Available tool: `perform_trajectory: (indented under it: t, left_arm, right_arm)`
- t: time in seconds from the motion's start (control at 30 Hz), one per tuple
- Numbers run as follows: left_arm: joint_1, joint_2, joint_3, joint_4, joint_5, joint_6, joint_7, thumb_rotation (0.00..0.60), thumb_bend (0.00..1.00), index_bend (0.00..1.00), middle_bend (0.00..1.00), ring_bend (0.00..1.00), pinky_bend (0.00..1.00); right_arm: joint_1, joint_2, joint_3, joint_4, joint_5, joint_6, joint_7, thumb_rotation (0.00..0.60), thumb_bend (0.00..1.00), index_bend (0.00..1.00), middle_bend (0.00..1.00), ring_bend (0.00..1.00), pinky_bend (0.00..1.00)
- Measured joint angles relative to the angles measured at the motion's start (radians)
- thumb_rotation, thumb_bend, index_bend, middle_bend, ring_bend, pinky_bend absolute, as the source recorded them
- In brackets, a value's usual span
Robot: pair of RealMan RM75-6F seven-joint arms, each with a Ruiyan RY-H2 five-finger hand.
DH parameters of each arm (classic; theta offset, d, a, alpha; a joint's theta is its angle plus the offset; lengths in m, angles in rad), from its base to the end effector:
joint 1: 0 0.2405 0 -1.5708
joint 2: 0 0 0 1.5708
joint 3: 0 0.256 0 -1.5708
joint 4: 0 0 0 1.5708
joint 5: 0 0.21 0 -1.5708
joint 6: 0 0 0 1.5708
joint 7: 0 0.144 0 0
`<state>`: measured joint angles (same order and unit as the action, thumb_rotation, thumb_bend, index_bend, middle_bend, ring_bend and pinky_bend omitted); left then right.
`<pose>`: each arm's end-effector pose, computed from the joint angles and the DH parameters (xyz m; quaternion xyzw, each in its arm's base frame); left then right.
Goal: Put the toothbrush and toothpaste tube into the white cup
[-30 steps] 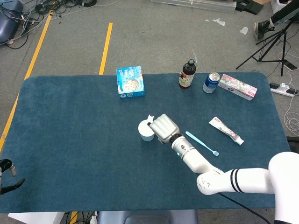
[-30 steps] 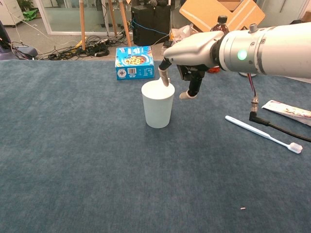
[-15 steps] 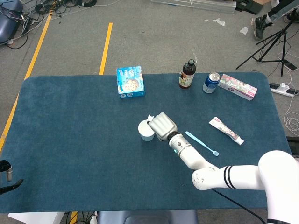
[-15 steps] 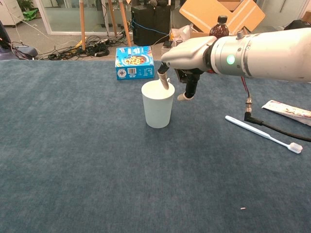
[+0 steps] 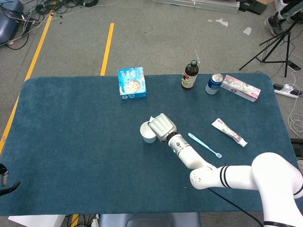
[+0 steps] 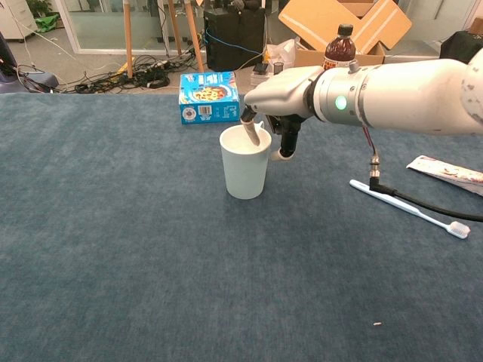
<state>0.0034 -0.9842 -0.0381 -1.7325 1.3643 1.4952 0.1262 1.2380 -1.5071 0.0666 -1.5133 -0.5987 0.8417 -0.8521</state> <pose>-0.3285 0.1478 0.1977 -0.5625 -0.4005 -0.2930 0.6614 -0.0482 -0.3856 -0.0315 0.8606 -0.1954 0.2170 0.4173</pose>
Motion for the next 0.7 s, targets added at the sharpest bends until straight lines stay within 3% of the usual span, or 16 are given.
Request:
perform_trajectory:
  t: [0.7]
  left_arm:
    - [0.002, 0.006, -0.003, -0.002, -0.004, 0.0, -0.01, 0.6, 0.0, 0.83, 0.54, 0.43, 0.39]
  right_arm:
    - [0.013, -0.037, -0.019, 0.048, -0.019, -0.015, 0.021, 0.6, 0.3, 0.56, 1.0, 1.0, 1.0]
